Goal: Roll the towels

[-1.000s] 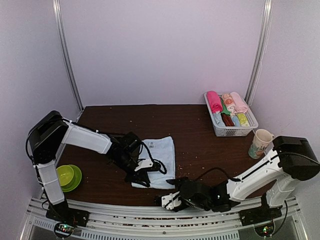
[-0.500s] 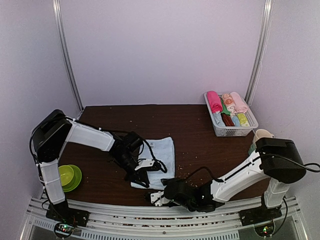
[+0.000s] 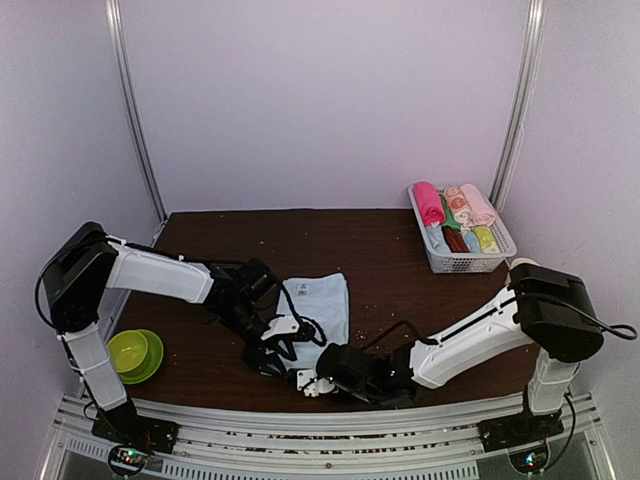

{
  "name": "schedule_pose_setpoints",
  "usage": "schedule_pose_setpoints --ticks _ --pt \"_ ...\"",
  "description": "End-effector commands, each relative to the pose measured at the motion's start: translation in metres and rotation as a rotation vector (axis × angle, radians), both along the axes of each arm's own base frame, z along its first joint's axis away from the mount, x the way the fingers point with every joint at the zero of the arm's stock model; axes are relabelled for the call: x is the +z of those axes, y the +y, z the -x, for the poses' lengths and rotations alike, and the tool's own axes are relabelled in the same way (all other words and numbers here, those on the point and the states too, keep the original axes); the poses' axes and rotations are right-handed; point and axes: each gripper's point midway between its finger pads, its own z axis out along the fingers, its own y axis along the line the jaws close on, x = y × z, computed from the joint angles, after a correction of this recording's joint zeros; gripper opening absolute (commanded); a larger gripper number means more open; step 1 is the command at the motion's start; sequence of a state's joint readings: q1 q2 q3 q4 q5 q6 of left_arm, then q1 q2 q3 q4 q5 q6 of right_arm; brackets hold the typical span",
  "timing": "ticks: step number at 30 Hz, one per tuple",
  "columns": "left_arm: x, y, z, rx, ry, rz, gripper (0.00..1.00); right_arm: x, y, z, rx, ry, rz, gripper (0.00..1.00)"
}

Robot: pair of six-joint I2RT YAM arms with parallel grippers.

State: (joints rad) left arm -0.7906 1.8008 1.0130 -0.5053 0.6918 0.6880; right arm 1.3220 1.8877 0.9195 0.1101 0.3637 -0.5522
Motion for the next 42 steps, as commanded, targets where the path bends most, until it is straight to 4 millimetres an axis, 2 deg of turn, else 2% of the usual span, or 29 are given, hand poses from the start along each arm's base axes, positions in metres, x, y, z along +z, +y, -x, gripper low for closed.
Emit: schedule_pose_setpoints --ticks 1,6,9,12,15,20,26,29,33,35,39,42 --pt "0.027 0.002 -0.014 0.028 -0.137 0.053 0.67 -0.008 -0.011 0.007 -0.006 0.129 0.022 0.00" --pt "0.055 0.012 -0.027 0.082 -0.289 0.095 0.89 -0.011 -0.010 0.010 -0.004 0.229 0.001 0.00" --pt "0.066 0.023 -0.033 0.114 -0.409 0.119 0.97 -0.009 -0.006 0.013 0.000 0.332 -0.025 0.00" --pt "0.077 0.033 -0.035 0.136 -0.533 0.164 0.98 -0.004 -0.001 0.016 0.003 0.462 -0.045 0.00" --pt "0.079 0.043 -0.035 0.135 -0.648 0.198 0.98 -0.001 -0.002 0.016 -0.020 0.605 -0.049 0.00" --pt "0.081 0.052 -0.026 0.090 -0.754 0.240 0.98 0.016 0.010 0.014 -0.044 0.815 -0.062 0.00" --pt "0.065 0.059 -0.026 0.027 -0.877 0.197 0.98 0.027 0.020 0.015 -0.062 1.053 -0.052 0.00" --pt "0.056 0.060 -0.024 -0.013 -0.950 0.187 0.95 0.031 0.021 0.002 -0.104 1.098 -0.059 0.00" --pt "0.044 0.056 -0.023 -0.069 -1.013 0.161 0.75 0.032 0.021 -0.013 -0.160 1.158 -0.078 0.00" --pt "0.040 0.053 -0.023 -0.092 -1.047 0.151 0.69 0.030 0.019 -0.023 -0.196 1.179 -0.091 0.00" --pt "0.031 0.044 -0.024 -0.135 -1.110 0.141 0.60 0.024 0.013 -0.039 -0.257 1.212 -0.124 0.00" --pt "0.024 0.035 -0.023 -0.160 -1.126 0.131 0.57 0.020 0.011 -0.049 -0.295 1.223 -0.143 0.00"
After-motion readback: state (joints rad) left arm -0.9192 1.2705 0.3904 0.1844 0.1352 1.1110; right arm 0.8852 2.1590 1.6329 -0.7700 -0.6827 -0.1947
